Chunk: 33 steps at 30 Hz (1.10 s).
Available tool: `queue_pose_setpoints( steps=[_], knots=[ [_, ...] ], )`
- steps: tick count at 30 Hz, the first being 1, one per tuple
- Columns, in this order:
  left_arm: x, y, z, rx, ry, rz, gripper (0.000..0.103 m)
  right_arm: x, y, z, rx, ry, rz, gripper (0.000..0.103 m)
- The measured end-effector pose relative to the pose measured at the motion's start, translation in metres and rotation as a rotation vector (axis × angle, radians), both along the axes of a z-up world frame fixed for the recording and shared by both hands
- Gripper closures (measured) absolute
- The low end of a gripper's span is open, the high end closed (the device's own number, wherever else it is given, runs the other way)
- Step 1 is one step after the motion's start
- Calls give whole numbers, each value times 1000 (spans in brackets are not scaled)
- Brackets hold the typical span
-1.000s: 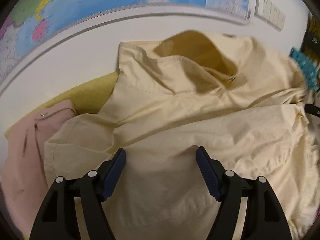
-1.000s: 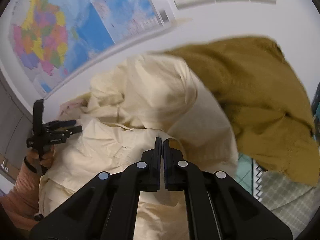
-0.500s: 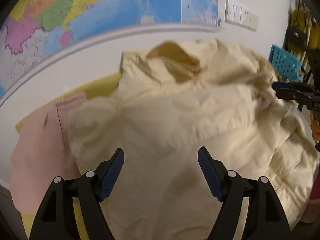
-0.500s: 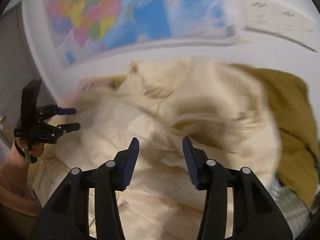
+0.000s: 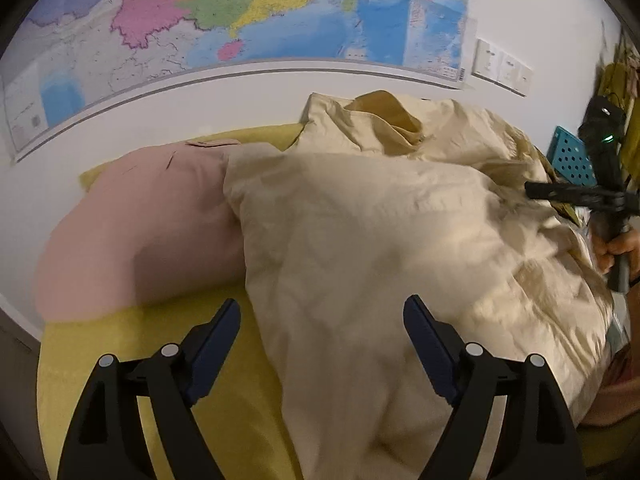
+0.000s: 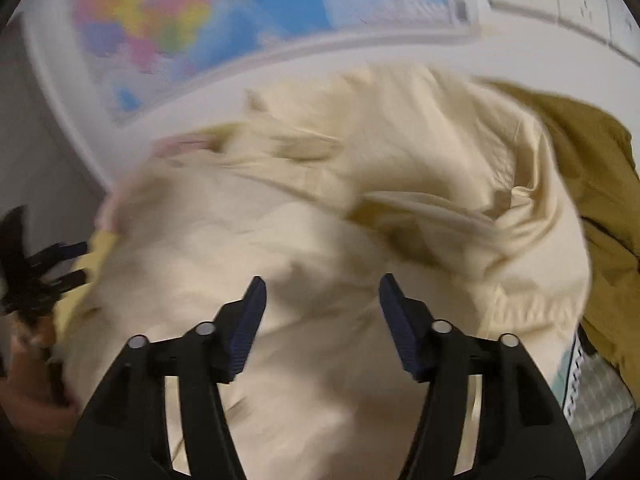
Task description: Fold large clothes
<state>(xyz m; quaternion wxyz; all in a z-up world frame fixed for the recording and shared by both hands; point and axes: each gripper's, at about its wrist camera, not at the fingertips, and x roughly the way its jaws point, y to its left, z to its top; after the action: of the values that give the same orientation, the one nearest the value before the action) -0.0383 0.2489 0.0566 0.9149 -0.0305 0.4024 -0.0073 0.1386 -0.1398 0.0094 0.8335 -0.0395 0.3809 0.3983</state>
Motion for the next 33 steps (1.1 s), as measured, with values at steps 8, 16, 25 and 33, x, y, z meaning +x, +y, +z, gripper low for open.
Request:
queue_pose_setpoints(
  steps=[8, 16, 25, 33],
  knots=[
    [-46, -75, 5, 32, -60, -246, 22, -145, -10, 1, -117, -109, 350, 28],
    [-73, -127, -19, 46, -42, -425, 22, -198, -9, -50, -296, -175, 398, 21],
    [-64, -120, -45, 97, 11, -317, 22, -159, -4, -58, -213, -118, 257, 63],
    [-94, -124, -41, 68, -21, -438, 22, -217, -6, -55, -299, -261, 411, 35]
  ],
)
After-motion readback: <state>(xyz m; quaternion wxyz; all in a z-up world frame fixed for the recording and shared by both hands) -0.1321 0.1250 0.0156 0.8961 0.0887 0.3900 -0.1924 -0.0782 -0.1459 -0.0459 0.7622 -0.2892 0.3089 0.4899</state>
